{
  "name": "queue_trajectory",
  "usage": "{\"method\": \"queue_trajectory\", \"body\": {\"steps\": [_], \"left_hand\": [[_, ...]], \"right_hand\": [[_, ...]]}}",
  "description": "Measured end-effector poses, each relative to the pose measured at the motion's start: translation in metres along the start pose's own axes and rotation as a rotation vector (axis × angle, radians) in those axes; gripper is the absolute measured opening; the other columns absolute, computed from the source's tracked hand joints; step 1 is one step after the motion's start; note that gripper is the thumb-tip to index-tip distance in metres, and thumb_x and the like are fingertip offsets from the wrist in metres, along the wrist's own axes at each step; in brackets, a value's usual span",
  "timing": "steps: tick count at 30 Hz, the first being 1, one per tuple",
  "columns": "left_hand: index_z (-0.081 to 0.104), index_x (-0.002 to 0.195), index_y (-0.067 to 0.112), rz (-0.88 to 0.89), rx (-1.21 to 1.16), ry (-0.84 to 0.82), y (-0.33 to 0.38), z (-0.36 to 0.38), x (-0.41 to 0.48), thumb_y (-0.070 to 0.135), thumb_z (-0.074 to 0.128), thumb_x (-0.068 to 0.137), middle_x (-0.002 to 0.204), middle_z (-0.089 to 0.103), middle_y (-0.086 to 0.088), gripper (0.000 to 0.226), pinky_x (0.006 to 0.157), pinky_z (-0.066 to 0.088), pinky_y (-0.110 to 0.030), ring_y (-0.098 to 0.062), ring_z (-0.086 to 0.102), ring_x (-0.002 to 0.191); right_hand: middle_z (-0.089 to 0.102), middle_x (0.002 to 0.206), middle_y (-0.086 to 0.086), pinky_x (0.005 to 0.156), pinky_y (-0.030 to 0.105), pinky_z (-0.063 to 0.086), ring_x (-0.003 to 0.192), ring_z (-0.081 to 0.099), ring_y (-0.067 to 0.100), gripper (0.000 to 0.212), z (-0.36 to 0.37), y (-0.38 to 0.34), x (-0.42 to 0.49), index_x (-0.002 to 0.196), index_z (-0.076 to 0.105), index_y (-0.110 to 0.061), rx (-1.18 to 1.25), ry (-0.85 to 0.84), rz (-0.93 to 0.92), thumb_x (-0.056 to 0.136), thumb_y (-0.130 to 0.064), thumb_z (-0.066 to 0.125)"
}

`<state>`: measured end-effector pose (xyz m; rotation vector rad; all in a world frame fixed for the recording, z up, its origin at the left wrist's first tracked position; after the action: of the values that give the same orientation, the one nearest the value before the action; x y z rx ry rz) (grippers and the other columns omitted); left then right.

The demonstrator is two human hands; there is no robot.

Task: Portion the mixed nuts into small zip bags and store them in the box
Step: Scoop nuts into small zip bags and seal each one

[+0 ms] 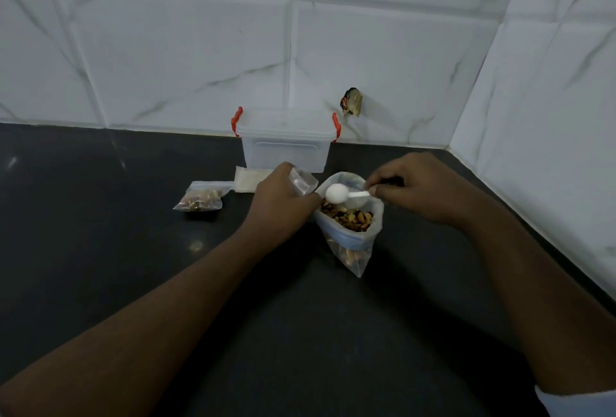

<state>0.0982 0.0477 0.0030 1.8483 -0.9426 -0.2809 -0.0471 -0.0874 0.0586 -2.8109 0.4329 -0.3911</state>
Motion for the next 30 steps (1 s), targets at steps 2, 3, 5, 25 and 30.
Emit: {"method": "queue_trajectory", "body": {"steps": [2, 3, 5, 25, 30], "left_hand": [[0.057, 0.115, 0.021, 0.046, -0.032, 0.054, 0.002, -0.005, -0.003, 0.023, 0.077, 0.086, 0.104, 0.064, 0.008, 0.035, 0.073, 0.052, -0.022, -0.007, 0.064, 0.092], [0.057, 0.115, 0.021, 0.063, -0.046, 0.076, 0.003, -0.007, -0.005, 0.022, 0.077, 0.086, 0.103, 0.063, 0.009, 0.035, 0.07, 0.05, -0.02, -0.006, 0.064, 0.091], [0.057, 0.115, 0.021, 0.087, -0.069, 0.103, 0.006, -0.009, -0.007, 0.02, 0.076, 0.086, 0.1, 0.063, 0.01, 0.035, 0.068, 0.048, -0.017, -0.005, 0.063, 0.09], [0.054, 0.124, 0.025, 0.134, -0.045, 0.034, 0.007, -0.001, -0.006, 0.028, 0.075, 0.091, 0.111, 0.06, 0.014, 0.04, 0.069, 0.045, -0.012, -0.002, 0.06, 0.097], [0.056, 0.124, 0.026, 0.15, -0.005, 0.02, 0.007, -0.003, -0.003, 0.032, 0.076, 0.089, 0.118, 0.063, 0.011, 0.041, 0.072, 0.043, -0.012, -0.003, 0.06, 0.101]], "right_hand": [[0.074, 0.092, -0.011, 0.069, 0.025, 0.052, 0.078, 0.066, 0.004, 0.02, 0.014, -0.006, 0.005, 0.108, 0.08, -0.025, -0.044, -0.055, -0.017, 0.096, -0.02, 0.065], [0.074, 0.092, -0.008, 0.069, 0.028, 0.054, 0.077, 0.066, 0.005, 0.021, 0.019, -0.006, 0.007, 0.107, 0.08, -0.023, -0.09, -0.066, -0.008, 0.094, -0.019, 0.064], [0.074, 0.09, -0.004, 0.068, 0.034, 0.055, 0.075, 0.066, 0.011, 0.02, 0.014, 0.001, 0.011, 0.101, 0.081, -0.019, -0.182, -0.023, 0.022, 0.092, -0.018, 0.063], [0.067, 0.071, -0.003, 0.06, 0.028, 0.04, 0.055, 0.055, 0.003, 0.03, 0.014, 0.026, 0.004, 0.078, 0.067, -0.026, 0.19, 0.055, 0.241, 0.105, -0.032, 0.056], [0.063, 0.062, -0.002, 0.049, 0.023, 0.038, 0.052, 0.046, 0.008, 0.029, 0.019, 0.061, -0.007, 0.089, 0.074, -0.007, 0.554, 0.159, 0.487, 0.104, -0.028, 0.061]]}}
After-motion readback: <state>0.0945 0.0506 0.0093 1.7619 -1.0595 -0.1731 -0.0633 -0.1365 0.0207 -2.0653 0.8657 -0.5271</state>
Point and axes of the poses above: each hand's wrist, its own x-axis towards the middle knuckle, its own z-axis out of the palm, y = z × x, the point moved 10 cm from there along x, towards the middle knuckle
